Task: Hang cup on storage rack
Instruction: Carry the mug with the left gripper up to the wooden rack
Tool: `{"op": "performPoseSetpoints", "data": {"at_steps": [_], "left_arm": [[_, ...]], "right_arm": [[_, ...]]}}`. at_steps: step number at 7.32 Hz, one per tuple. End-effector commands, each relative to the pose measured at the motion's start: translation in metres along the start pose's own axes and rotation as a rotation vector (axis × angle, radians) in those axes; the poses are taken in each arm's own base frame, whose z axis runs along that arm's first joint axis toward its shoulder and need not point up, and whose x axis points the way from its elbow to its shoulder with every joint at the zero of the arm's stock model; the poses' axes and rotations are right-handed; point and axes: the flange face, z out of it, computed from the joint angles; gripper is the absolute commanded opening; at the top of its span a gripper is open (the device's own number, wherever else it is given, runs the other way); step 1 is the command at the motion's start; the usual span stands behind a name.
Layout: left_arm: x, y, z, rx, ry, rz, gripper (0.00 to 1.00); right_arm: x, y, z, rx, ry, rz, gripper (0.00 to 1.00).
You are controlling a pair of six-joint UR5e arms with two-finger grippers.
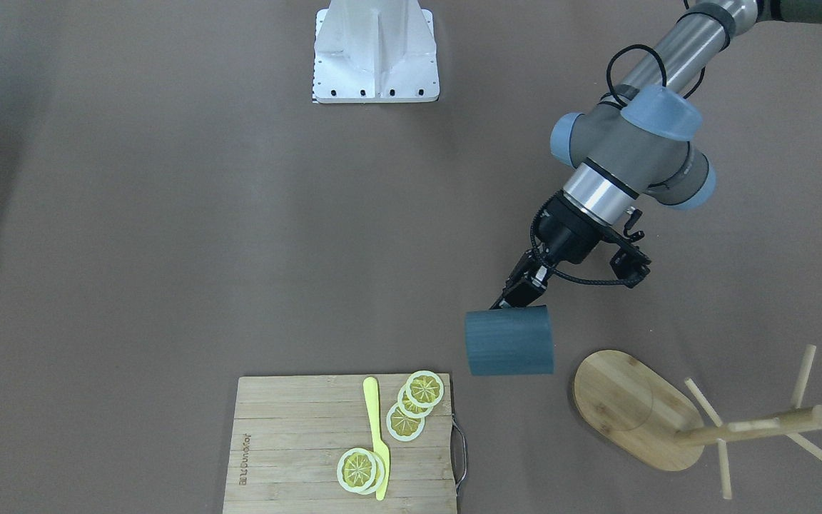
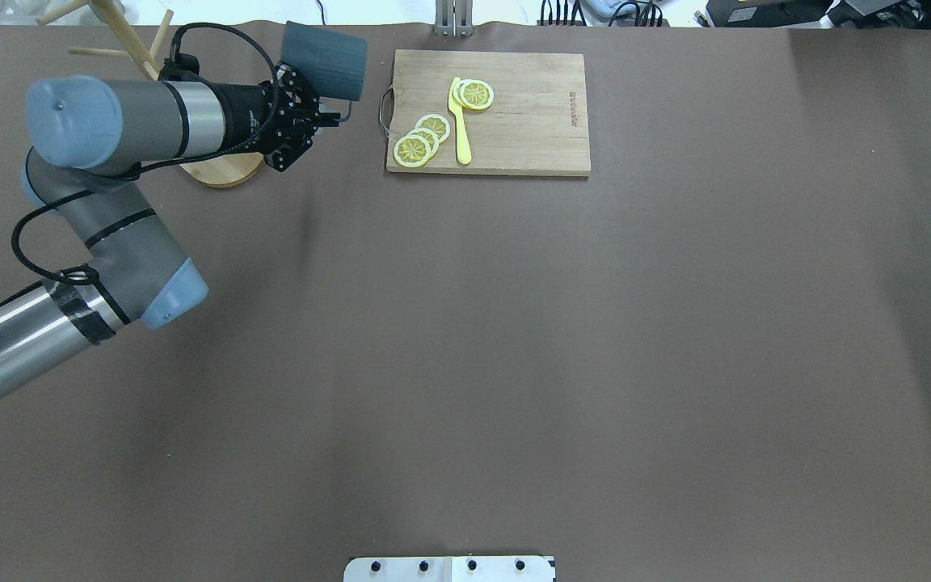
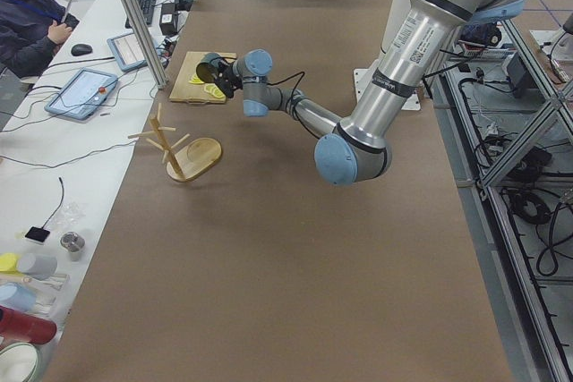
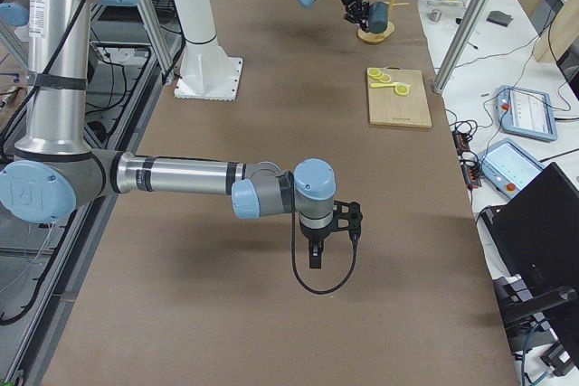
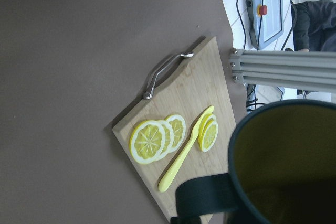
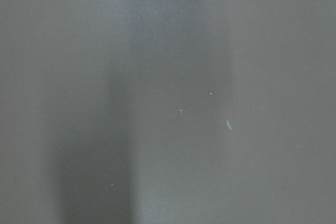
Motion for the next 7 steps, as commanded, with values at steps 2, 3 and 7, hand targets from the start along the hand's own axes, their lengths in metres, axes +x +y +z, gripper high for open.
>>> {"op": "performPoseSetpoints", "data": {"at_steps": [2,3,7], "left_arm": [[0.019,-0.037,-0.016,-0.109,0.123,-0.244,0.00],[0.022,-0.048,-0.024,-0.134,0.158,-0.285,0.00],[0.019,-0.118,-0.042,-0.145,0.305,-0.507,0.00]], "right_arm": [[-0.003,-0.001,-0.002,0.006,-0.001,-0.005,1.00],[-0.003,-0.002,-0.003,0.007,0.000,-0.005,1.00],[-0.009,-0.010,-0.007,0.020,-0.001,-0.014,1.00]]}}
